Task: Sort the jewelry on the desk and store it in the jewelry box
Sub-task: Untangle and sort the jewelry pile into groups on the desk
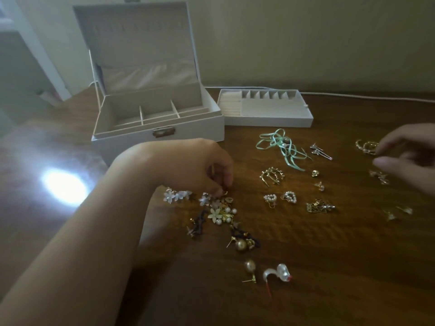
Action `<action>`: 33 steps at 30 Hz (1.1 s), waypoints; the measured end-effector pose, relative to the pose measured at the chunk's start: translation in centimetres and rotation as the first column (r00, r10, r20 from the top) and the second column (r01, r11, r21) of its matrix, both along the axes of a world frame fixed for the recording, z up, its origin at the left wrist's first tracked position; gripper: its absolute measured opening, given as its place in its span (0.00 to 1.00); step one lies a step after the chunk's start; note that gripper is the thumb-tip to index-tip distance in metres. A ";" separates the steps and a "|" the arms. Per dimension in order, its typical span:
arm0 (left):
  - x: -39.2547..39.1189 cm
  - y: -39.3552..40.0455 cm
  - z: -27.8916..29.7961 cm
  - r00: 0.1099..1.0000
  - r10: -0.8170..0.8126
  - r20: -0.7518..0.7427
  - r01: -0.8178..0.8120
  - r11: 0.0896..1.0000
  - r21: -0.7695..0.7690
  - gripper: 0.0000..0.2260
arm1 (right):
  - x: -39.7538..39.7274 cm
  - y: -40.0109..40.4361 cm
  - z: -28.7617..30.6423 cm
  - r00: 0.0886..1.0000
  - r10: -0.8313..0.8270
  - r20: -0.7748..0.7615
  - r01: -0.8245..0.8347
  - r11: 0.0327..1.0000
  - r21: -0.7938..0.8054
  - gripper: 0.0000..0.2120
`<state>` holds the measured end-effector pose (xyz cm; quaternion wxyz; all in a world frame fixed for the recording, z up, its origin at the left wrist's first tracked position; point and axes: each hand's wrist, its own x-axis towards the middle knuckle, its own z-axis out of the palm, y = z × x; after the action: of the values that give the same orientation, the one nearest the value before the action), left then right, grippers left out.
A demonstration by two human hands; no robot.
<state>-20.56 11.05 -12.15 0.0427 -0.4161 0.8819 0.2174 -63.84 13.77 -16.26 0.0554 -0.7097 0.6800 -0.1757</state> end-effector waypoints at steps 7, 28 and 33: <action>0.9 -0.2 0.4 0.997 -0.011 -0.082 0.007 0.999 -0.043 0.15 | 6.0 2.7 2.0 0.989 0.042 0.142 -0.013 0.979 -0.201 0.13; 7.2 3.9 -1.9 0.968 0.150 -0.199 -0.193 0.956 -0.219 0.08 | 6.5 2.0 1.2 0.994 0.052 0.096 -0.033 0.980 -0.196 0.21; 6.9 4.9 -2.8 0.979 0.119 -0.167 -0.173 0.920 -0.353 0.08 | 8.7 3.6 2.6 0.989 0.082 0.122 -0.047 0.963 -0.264 0.06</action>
<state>-13.61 15.90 -14.93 -0.1149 -0.4649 0.8741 0.0813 -55.11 17.41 -13.63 0.0122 -0.7195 0.6224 -0.3079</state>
